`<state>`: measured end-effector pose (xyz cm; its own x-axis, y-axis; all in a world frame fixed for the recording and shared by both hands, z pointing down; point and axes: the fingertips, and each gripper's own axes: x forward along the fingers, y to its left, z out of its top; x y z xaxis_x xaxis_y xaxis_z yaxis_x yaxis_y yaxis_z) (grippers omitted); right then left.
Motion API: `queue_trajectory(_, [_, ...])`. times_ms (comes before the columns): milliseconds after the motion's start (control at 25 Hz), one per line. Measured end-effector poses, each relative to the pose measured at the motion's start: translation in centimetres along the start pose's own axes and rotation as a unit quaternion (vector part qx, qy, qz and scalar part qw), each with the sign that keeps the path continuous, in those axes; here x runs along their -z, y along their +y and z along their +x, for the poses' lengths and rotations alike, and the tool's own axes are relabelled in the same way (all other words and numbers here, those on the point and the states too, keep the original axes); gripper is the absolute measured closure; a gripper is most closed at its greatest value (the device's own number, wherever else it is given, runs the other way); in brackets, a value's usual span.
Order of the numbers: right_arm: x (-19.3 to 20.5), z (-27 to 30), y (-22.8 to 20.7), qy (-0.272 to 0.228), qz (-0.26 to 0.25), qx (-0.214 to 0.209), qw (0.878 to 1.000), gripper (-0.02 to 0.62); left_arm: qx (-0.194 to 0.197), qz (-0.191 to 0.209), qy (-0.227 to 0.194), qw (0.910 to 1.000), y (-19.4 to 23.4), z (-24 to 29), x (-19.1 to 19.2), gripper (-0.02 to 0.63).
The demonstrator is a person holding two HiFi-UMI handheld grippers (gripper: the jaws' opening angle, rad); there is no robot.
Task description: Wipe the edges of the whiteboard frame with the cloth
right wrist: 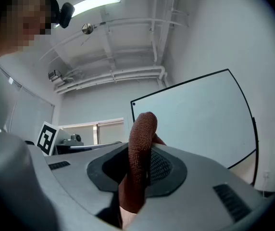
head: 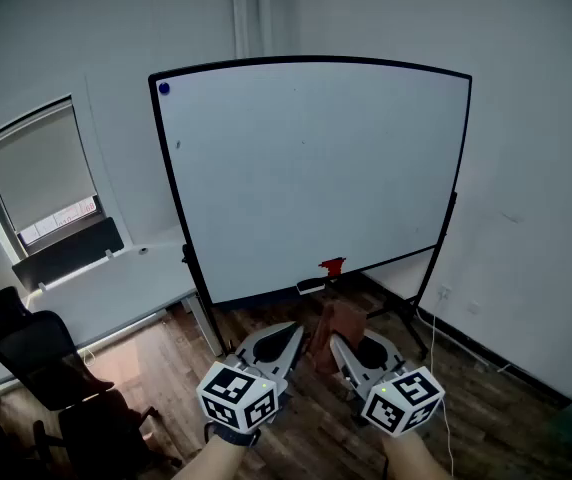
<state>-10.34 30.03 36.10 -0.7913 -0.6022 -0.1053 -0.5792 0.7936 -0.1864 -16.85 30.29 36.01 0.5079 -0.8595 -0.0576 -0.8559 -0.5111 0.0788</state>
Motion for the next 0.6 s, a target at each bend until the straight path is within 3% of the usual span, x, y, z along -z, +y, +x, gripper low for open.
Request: queue_trajectory(600, [-0.1,1.5,1.2,-0.009,0.010,-0.008,1.000,0.514,0.002,0.002,-0.004,1.0000,1.8,-1.0,-0.3,0.597])
